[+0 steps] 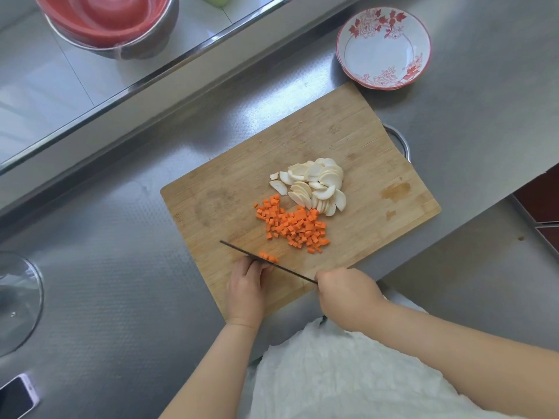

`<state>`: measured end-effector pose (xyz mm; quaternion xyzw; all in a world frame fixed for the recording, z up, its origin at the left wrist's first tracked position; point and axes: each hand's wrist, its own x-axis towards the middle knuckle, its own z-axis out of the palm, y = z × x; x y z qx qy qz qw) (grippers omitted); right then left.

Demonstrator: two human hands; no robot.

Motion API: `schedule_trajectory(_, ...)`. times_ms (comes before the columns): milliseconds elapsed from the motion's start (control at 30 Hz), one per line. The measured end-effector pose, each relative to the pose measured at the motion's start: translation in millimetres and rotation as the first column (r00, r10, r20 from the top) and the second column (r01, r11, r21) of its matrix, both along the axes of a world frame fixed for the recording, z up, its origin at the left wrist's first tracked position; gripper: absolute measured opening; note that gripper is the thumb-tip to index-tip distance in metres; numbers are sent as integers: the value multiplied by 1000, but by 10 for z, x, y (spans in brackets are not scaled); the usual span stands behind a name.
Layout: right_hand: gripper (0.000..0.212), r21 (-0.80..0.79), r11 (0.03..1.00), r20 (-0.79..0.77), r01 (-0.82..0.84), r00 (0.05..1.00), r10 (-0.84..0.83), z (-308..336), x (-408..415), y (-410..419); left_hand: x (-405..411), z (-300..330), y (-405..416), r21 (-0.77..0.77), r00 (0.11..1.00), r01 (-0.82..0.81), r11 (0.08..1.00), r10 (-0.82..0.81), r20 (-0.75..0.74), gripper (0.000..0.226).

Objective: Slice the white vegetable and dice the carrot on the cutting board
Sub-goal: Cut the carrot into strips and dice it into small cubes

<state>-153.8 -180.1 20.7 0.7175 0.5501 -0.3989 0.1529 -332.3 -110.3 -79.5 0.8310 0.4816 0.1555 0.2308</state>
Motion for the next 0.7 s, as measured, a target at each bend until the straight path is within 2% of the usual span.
schedule_trajectory(33,15,-17,1000,4,-2,1000,2,31,-4,18,-6,-20,-5,-3,1000,-1,1000,1,-6,10)
schedule_trajectory(100,23,-50,999,11,-3,1000,3,85,-18,51,-11,-34,-8,-5,1000,1,1000,-1,-8,7)
schedule_trajectory(233,29,-123,992,25,-17,999,20,147,-69,134,14,2,-2,16,1000,3,1000,-3,7,32)
schedule_trajectory(333,15,-142,990,36,15,999,-10,117,-92,190,19,14,-2,16,1000,-2,1000,2,-1,35)
schedule_trajectory(433,23,-144,988,21,61,998,-58,4,-95,173,11,18,-1,12,1000,-5,1000,5,-12,32)
schedule_trajectory(533,17,-146,972,-16,183,982,-187,-96,-20,157,9,23,16,-13,1000,14,1000,-14,-16,23)
schedule_trajectory(600,23,-149,941,-79,304,945,-318,-156,45,145,10,26,17,-28,1000,24,999,-24,-15,7)
schedule_trajectory(700,29,-164,892,-160,422,881,-446,-217,90,91,7,39,18,-62,1000,18,998,-18,-11,9)
